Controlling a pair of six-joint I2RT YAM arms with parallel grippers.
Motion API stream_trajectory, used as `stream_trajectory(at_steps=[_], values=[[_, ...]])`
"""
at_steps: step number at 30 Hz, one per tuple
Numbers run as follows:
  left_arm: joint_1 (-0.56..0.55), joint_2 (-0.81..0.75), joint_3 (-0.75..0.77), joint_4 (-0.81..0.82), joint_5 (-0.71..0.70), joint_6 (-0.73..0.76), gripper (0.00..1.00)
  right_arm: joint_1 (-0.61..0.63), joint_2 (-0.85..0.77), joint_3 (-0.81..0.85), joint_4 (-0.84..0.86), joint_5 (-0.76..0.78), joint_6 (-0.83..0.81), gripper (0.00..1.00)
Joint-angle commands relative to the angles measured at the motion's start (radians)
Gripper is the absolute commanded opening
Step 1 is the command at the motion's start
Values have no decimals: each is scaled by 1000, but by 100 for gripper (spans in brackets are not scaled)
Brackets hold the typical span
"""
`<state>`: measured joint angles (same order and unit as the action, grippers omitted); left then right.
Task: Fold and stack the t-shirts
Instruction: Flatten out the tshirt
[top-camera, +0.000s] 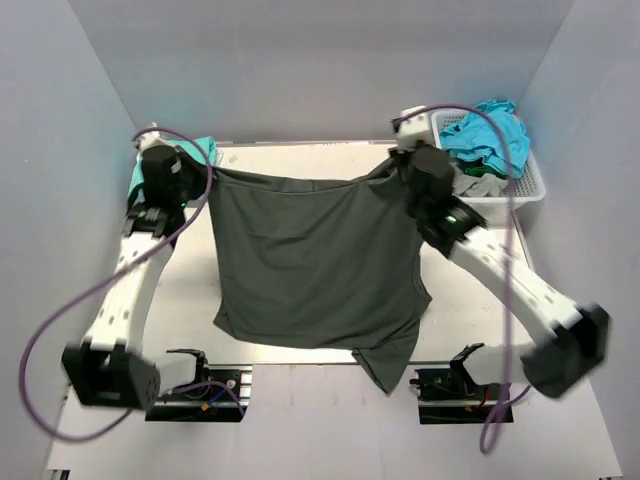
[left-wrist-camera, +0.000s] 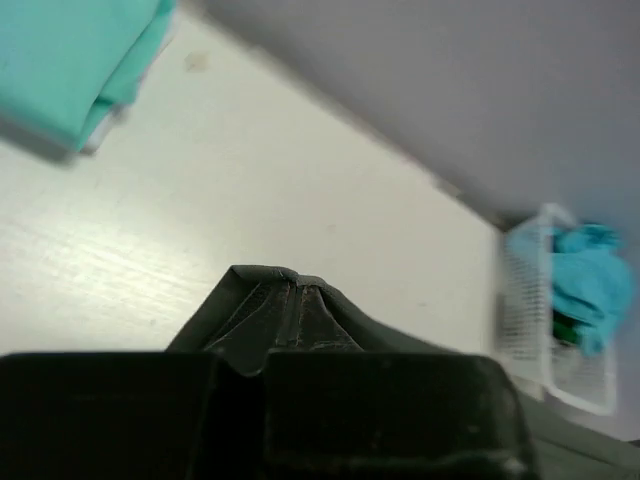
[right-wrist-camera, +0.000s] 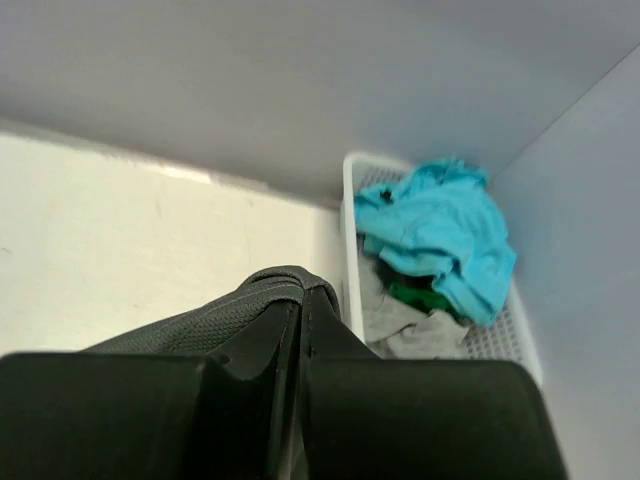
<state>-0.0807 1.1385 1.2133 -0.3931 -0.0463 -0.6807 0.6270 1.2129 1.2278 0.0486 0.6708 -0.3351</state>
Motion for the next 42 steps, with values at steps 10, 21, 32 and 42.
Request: stream_trajectory(at_steps=[10,21,32,42], values=[[6,716,295,210,-113,61,0,-160,779,453,31,52,80,0],[6,1158,884,51,-3,176,100,-211,1168,928,-81,112,122,90],[-45,756,415,8,109,219,100,-207,648,342,-440,-342,488,90],[-86,423,-118,8,163,49,100,-207,378,-135,-377,-588,616,90]])
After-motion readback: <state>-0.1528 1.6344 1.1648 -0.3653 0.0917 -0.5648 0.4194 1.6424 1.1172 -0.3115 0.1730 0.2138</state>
